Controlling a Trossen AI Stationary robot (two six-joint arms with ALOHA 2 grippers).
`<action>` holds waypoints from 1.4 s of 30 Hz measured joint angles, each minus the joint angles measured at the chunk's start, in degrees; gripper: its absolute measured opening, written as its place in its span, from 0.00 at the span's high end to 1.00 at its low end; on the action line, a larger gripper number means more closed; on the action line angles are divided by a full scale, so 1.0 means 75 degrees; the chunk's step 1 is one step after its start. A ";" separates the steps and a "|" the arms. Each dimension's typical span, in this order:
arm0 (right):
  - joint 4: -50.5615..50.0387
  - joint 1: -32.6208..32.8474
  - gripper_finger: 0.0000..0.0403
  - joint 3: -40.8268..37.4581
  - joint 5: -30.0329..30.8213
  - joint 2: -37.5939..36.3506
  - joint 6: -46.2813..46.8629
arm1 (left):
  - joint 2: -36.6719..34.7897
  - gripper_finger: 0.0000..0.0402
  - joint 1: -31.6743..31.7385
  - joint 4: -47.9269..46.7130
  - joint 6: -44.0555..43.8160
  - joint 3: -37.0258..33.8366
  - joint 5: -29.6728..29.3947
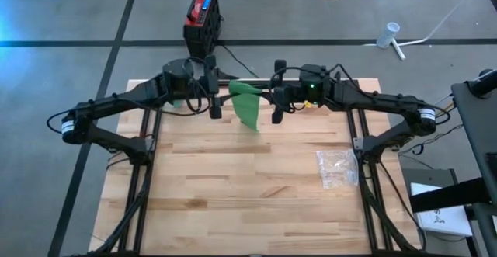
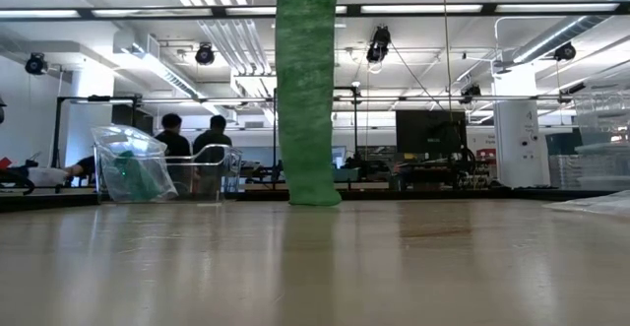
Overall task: Roll bandage
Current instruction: Roll the green bandage
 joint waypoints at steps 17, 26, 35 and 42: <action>0.0295 -0.0003 0.77 0.0000 -0.0089 0.0000 0.2184 | -0.0154 0.91 0.0072 -0.0242 0.0623 -0.0006 0.0054; 0.1308 -0.0178 0.43 -0.0261 -0.0658 -0.0082 0.4663 | -0.0221 0.95 0.0016 -0.0087 0.1244 -0.0017 -0.0053; 0.1795 -0.0479 0.34 -0.0411 -0.0969 0.0104 0.5909 | -0.0172 0.95 0.0014 0.0513 0.1199 -0.0099 -0.0240; 0.1859 -0.0586 0.47 -0.0411 -0.1058 0.0145 0.7047 | -0.0172 0.95 0.0011 0.0621 0.1154 -0.0102 -0.0484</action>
